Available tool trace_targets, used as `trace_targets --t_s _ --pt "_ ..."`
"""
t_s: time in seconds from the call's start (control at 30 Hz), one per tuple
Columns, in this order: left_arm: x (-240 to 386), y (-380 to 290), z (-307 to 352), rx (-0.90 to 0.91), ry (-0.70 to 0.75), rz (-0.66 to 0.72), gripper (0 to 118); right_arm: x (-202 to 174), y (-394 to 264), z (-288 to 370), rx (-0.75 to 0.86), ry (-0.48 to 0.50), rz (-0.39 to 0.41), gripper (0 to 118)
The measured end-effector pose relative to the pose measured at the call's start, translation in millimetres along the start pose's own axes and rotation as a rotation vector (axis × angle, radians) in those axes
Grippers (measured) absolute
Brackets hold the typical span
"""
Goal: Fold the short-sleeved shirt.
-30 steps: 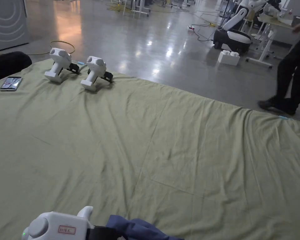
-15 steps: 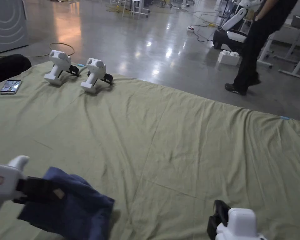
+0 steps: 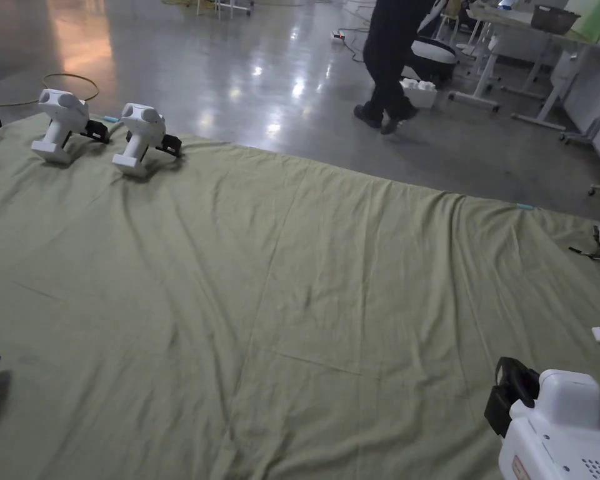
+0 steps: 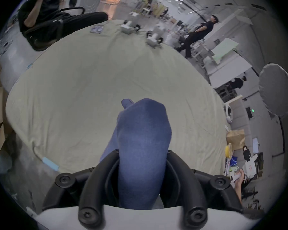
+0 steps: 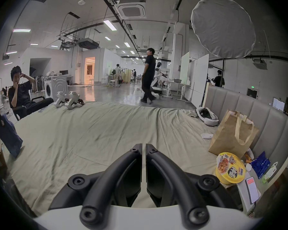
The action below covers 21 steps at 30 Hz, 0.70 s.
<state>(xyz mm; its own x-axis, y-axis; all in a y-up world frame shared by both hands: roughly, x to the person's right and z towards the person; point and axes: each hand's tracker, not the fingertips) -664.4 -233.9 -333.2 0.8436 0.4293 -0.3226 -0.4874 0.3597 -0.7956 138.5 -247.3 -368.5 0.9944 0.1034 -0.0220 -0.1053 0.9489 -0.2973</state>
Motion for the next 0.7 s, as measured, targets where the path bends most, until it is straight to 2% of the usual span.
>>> trace_targets --t_s 0.1,0.2,0.27,0.3,0.37,0.57,0.7 --pt "0 1 -11 -0.028 0.116 -0.027 35 0 -4 -1 -0.009 -0.004 -0.005 6" --pt "-2 4 -24 -0.007 0.157 -0.017 35 -2 -10 -3 -0.021 -0.001 -0.004 6" --pt "-1 6 -35 -0.017 0.168 0.002 40 -3 -13 -4 -0.031 0.005 -0.007 6" --pt "2 5 -38 -0.014 0.206 -0.001 44 -4 -13 -4 -0.033 0.009 -0.008 6" --pt "4 8 -42 -0.024 0.309 -0.036 72 -5 -15 -3 -0.035 0.013 -0.009 6" --pt "21 11 -39 -0.001 0.486 -0.121 76 0 -14 -3 -0.029 0.017 -0.014 6" --pt "37 13 -19 0.114 0.609 -0.176 78 4 -11 -2 -0.024 0.018 -0.024 6"
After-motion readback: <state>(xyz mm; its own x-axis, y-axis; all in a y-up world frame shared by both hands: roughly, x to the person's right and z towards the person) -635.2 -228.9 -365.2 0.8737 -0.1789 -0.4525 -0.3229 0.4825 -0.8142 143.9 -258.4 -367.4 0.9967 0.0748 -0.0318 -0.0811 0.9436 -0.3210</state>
